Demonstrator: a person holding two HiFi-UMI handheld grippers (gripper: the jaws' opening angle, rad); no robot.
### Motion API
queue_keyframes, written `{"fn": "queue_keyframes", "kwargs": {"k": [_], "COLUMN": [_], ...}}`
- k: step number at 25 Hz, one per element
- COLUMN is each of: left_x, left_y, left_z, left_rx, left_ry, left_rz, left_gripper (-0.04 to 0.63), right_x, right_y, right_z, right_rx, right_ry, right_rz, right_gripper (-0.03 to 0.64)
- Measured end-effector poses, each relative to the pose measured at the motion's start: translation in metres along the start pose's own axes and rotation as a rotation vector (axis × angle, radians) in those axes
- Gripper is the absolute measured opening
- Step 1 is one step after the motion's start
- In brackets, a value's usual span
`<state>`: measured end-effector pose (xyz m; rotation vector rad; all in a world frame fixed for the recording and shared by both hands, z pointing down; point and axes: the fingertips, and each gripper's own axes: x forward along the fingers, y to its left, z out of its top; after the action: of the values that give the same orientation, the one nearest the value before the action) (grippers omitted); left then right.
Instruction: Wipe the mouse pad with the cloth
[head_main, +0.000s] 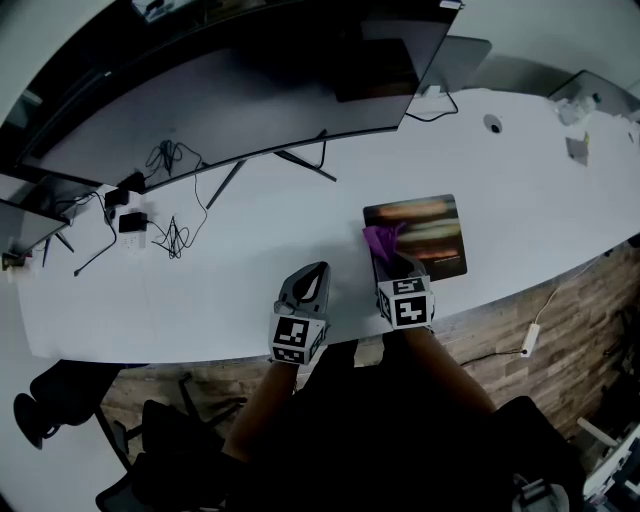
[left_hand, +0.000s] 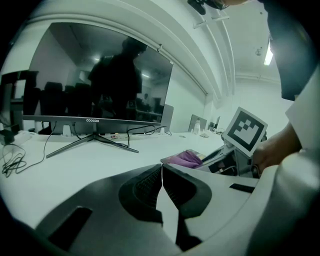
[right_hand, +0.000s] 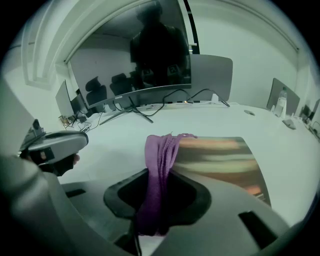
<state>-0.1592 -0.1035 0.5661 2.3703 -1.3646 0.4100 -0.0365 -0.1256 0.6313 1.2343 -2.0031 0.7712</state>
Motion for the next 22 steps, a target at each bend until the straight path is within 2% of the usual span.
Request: {"fn": "queue_keyframes", "kwargs": {"k": [22], "left_x": [0.035], "left_y": [-0.036], "left_z": [0.002], "left_rx": [0.023], "left_ry": [0.041], "left_rz": [-0.050], "left_gripper": [0.023], "right_x": [-0.016], "right_y": [-0.066], "right_z": [-0.008], "right_rx": [-0.012], "right_ry": [0.031], "right_rz": [-0.066], "right_gripper": [0.118]}}
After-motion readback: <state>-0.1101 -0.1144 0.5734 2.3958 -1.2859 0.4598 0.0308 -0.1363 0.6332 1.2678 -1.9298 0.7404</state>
